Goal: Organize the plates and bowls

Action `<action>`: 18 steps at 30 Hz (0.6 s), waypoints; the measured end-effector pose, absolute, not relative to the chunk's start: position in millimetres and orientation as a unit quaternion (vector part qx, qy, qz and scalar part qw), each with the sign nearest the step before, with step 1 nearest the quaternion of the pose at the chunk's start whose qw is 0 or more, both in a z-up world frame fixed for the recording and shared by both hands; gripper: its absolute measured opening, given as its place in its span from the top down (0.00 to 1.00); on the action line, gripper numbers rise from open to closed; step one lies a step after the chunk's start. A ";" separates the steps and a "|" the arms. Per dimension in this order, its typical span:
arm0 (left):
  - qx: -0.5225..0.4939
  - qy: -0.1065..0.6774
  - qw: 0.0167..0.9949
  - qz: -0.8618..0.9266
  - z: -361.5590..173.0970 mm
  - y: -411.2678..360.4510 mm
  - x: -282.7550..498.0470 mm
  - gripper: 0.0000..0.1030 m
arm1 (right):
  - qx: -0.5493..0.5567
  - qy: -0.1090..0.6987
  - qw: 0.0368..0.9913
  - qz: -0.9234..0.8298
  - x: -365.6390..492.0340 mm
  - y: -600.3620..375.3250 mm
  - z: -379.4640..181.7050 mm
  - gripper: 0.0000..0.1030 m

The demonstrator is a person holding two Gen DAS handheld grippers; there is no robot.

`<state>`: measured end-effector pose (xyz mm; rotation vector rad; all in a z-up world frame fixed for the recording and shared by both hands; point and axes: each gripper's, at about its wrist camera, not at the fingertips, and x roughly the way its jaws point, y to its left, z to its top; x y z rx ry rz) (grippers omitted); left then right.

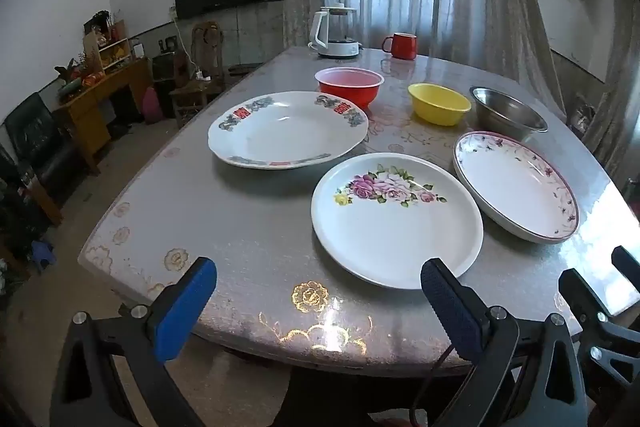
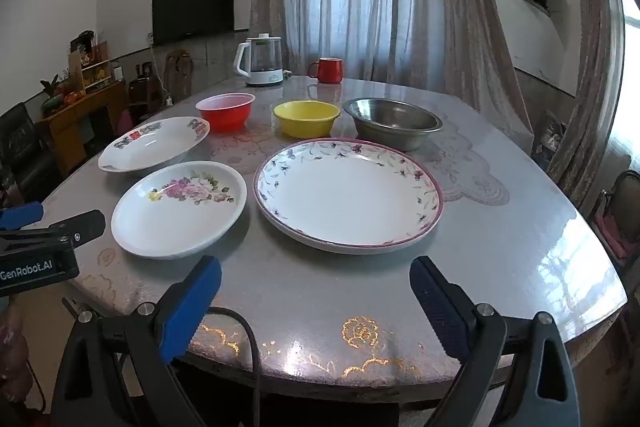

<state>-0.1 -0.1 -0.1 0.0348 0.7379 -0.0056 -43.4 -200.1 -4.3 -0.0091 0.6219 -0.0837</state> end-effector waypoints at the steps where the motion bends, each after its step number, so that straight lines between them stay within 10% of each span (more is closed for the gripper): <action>1: 0.017 0.361 0.932 -0.002 -0.2 -0.2 -0.1 0.00 | -0.005 0.306 0.951 -0.039 -43.1 -200.2 -4.3 0.06; 18: 0.016 0.368 0.929 -0.018 -6.0 -3.8 1.6 0.00 | -0.008 0.331 0.943 -0.042 -35.3 -198.6 -9.8 0.06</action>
